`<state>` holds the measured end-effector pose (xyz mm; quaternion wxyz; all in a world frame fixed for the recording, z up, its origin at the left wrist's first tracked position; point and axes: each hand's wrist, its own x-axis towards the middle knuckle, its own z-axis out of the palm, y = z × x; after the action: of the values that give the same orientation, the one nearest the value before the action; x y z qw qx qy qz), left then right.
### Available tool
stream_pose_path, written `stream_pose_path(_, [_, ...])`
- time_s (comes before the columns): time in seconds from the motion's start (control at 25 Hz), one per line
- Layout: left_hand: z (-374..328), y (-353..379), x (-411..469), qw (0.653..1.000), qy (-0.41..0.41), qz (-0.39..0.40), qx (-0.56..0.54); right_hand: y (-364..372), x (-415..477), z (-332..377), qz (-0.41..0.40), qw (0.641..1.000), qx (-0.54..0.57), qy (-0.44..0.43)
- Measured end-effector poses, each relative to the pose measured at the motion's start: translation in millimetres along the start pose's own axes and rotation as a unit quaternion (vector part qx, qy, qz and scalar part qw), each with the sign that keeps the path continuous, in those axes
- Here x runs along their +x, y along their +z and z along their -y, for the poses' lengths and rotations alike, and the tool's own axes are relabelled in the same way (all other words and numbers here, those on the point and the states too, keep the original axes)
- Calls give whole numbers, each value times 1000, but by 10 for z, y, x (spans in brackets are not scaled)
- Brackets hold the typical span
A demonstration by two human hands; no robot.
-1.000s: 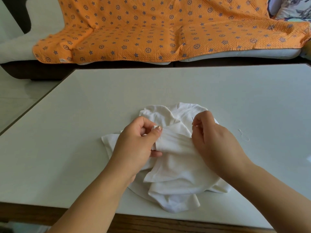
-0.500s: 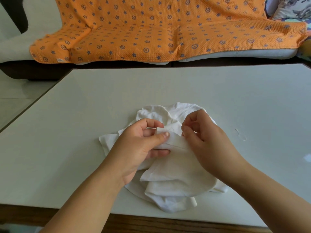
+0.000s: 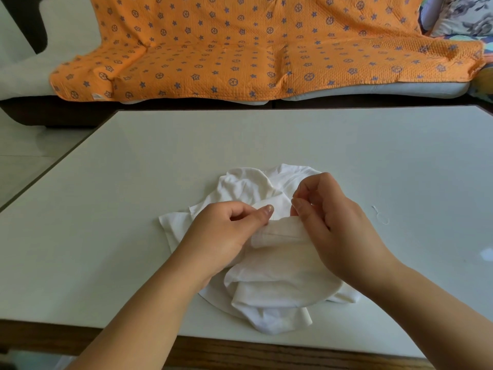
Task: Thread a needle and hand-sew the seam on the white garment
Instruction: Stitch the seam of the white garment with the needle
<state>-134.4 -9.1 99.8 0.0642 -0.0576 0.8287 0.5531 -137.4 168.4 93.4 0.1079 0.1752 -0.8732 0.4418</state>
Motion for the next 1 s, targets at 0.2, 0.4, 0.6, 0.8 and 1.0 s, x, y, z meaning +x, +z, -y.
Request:
stream_pose_path(0.2, [30, -7, 30, 998, -45, -2, 36, -20, -16, 9, -13, 1000, 12, -18])
stream_pose_path(0.4, [23, -44, 2, 992, -78, 84, 47, -30, -25, 36, -24, 999, 0, -34])
stream_pose_path(0.6, [2, -60, 8, 998, -12, 18, -62, -29, -32, 34, -35, 997, -47, -43])
stream_pose_path(0.8, [-154, -98, -84, 954, 209, -108, -184, -92, 9, 140, -124, 982, -101, -96])
stream_pose_path(1.0, [-152, -72, -47, 958, 218, -94, -162, -93, 42, 135, -153, 978, -115, -81])
